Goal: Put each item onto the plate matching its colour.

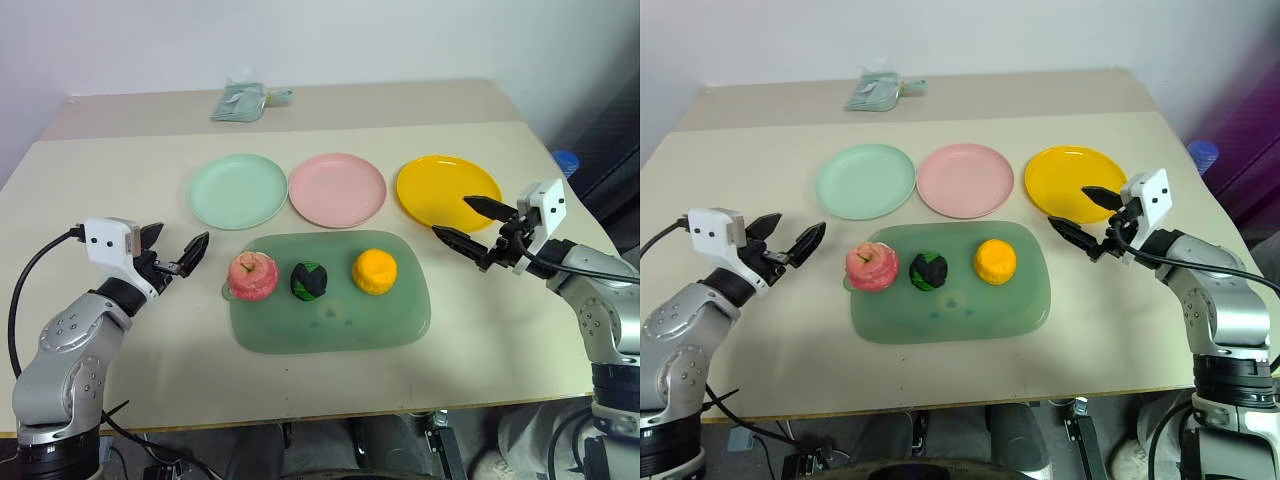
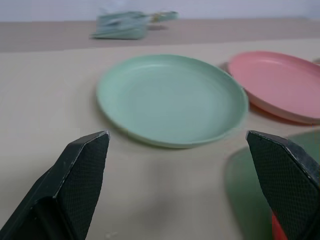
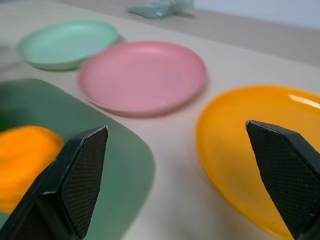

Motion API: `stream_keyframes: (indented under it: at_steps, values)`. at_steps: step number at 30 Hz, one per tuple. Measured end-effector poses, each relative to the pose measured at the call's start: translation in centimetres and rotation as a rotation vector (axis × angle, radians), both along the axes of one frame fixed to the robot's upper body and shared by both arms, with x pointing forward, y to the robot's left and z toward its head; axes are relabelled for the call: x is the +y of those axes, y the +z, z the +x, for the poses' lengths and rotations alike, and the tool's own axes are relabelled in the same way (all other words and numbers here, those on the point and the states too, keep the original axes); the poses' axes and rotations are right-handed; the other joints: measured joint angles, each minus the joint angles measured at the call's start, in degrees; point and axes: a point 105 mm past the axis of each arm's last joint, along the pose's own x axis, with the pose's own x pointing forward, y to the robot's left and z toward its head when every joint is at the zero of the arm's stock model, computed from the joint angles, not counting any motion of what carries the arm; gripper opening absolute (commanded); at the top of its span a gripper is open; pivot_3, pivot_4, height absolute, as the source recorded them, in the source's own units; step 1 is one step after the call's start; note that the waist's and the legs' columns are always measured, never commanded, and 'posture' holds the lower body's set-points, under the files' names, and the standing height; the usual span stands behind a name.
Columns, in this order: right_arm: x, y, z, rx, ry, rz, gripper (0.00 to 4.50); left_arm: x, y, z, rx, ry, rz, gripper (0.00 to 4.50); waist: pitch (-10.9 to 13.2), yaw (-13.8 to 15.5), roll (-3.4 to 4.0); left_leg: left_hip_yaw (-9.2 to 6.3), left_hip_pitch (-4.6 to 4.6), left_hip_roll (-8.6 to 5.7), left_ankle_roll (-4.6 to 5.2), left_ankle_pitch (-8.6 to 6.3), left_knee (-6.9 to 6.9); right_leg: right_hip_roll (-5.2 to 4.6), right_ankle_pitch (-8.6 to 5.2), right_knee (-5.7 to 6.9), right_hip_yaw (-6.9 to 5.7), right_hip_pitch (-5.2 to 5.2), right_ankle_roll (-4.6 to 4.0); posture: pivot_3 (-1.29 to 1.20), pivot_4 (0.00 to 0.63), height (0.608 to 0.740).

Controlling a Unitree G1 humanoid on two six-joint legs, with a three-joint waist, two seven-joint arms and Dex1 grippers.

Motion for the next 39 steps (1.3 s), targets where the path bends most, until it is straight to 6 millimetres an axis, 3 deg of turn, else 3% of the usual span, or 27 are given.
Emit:
stream_keyframes:
  at_steps: [4, 9, 14, 21, 25, 31, 35, 39]
  values:
    - [1.3, 0.7, -0.7, -0.009, 0.065, -0.007, 4.49, -0.7, -0.1, -0.2, 0.006, -0.066, 0.016, 4.5, 0.0, 0.13, 0.0, 0.0, 0.0, -0.03, 0.0, 0.0, 0.01, -0.02, 0.0, -0.01, 0.0, 0.03, 0.0, 0.0, 0.15, 0.74]
    - [1.5, -0.9, -1.7, 0.046, 0.088, -0.016, 4.49, -1.2, -0.1, -0.4, 0.013, -0.124, 0.03, 4.5, 0.0, 0.49, -0.01, 0.0, -0.03, -0.03, 0.0, 0.0, 0.01, -0.02, 0.0, -0.02, -0.02, 0.0, 0.0, 0.0, 0.15, 0.74]
    - [2.2, -0.7, -2.3, 0.034, 0.115, -0.02, 4.49, -1.7, -0.2, -0.7, 0.026, -0.197, 0.016, 4.5, 0.0, 0.21, -0.01, -0.01, -0.01, -0.01, 0.0, 0.0, 0.02, 0.0, 0.0, 0.0, -0.02, 0.01, 0.0, 0.0, 0.15, 0.74]
    - [3.4, -2.5, -3.6, 0.105, 0.169, -0.004, 4.49, -5.0, -0.6, -2.9, 0.094, -0.472, 0.08, 4.5, 0.02, 0.34, 0.01, -0.01, 0.03, -0.02, 0.0, 0.0, 0.02, -0.01, -0.01, -0.02, -0.01, 0.06, -0.01, 0.0, 0.15, 0.74]
    - [4.3, -2.9, -4.3, 0.121, 0.209, -0.006, 4.49, -6.2, -2.3, -2.0, 0.136, -0.509, 0.182, 4.5, 0.02, 0.42, 0.01, 0.01, 0.1, -0.06, 0.0, 0.0, 0.02, 0.02, -0.01, -0.02, -0.01, 0.12, -0.01, 0.0, 0.15, 0.74]
    - [4.9, -2.8, -4.5, 0.109, 0.217, -0.005, 4.49, -7.4, -3.2, -0.5, 0.131, -0.533, 0.264, 4.5, 0.02, 0.38, 0.01, 0.0, 0.06, -0.04, 0.0, 0.0, 0.01, 0.02, -0.01, -0.02, -0.01, 0.08, -0.01, 0.0, 0.15, 0.74]
    - [5.0, -2.9, -4.7, 0.108, 0.212, -0.004, 4.5, -7.8, -3.3, -0.2, 0.113, -0.525, 0.235, 3.31, 0.02, 0.38, 0.01, -0.01, 0.08, -0.03, 0.0, 0.0, 0.01, 0.0, -0.01, -0.01, -0.01, 0.1, 0.0, 0.0, 0.15, 0.74]
    - [5.2, -2.6, -4.8, 0.099, 0.212, -0.001, 4.5, -7.9, -3.3, -0.1, 0.111, -0.513, 0.223, 3.15, 0.01, 0.4, 0.01, -0.02, 0.08, -0.03, 0.0, 0.0, 0.01, 0.0, 0.0, -0.01, -0.01, 0.11, 0.0, 0.0, 0.15, 0.74]
